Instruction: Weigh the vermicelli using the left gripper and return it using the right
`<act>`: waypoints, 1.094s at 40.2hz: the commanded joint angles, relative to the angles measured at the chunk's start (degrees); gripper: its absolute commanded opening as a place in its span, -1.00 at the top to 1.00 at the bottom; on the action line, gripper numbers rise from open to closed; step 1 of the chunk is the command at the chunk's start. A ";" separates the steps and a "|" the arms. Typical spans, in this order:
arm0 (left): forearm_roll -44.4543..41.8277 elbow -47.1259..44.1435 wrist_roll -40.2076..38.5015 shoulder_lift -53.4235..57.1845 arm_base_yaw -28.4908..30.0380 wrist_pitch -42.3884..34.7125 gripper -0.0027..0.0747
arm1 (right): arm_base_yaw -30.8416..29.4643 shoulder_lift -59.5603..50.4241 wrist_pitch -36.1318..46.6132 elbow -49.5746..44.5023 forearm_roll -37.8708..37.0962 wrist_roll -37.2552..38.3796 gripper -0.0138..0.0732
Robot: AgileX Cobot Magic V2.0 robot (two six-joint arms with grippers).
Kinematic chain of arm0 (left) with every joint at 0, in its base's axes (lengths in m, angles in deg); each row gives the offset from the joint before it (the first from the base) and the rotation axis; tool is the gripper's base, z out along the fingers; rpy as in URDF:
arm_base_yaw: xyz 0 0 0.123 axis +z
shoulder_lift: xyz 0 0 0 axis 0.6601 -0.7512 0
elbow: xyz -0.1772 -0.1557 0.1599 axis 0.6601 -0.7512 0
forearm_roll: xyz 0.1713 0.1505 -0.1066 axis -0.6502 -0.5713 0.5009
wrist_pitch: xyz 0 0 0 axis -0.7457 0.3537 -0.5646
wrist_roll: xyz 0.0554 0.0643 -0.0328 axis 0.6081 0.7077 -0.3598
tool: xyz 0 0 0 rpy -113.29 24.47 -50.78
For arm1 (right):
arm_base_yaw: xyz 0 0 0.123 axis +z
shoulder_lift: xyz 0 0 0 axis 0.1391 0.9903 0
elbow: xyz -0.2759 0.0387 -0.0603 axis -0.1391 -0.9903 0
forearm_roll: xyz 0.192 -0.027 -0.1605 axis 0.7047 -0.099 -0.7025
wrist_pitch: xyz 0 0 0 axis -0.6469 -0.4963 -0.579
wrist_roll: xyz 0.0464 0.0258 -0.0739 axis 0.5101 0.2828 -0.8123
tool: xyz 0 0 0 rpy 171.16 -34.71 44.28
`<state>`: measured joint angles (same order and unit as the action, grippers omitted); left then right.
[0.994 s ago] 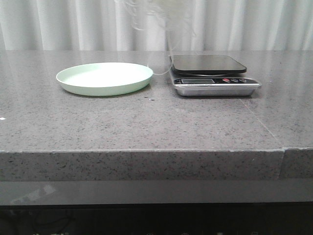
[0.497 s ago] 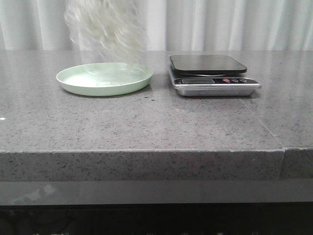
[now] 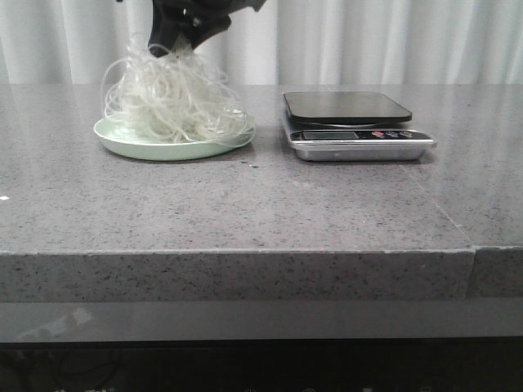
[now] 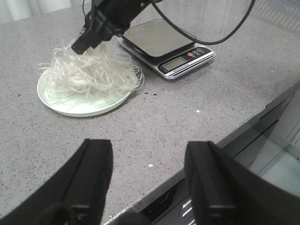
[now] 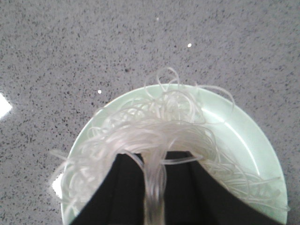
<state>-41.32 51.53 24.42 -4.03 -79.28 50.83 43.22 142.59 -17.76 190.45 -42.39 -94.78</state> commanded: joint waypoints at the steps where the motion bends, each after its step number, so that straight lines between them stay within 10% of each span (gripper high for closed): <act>1: 0.12 1.49 -0.43 -0.15 -0.32 -3.78 -0.21 | -0.18 -3.60 2.42 2.33 0.69 -0.63 -0.24; 34: 0.60 1.49 -0.43 -0.15 -0.32 -3.58 -0.21 | -0.28 -18.17 -11.16 2.10 0.48 1.04 -0.34; 44: 0.60 1.49 -0.43 -0.15 -0.32 -3.46 -0.21 | -0.28 -28.37 -7.60 -10.84 -2.09 3.13 -0.34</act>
<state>-41.22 51.53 24.42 -4.03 -79.28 50.93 43.22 121.02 -30.43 183.66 -43.16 -92.31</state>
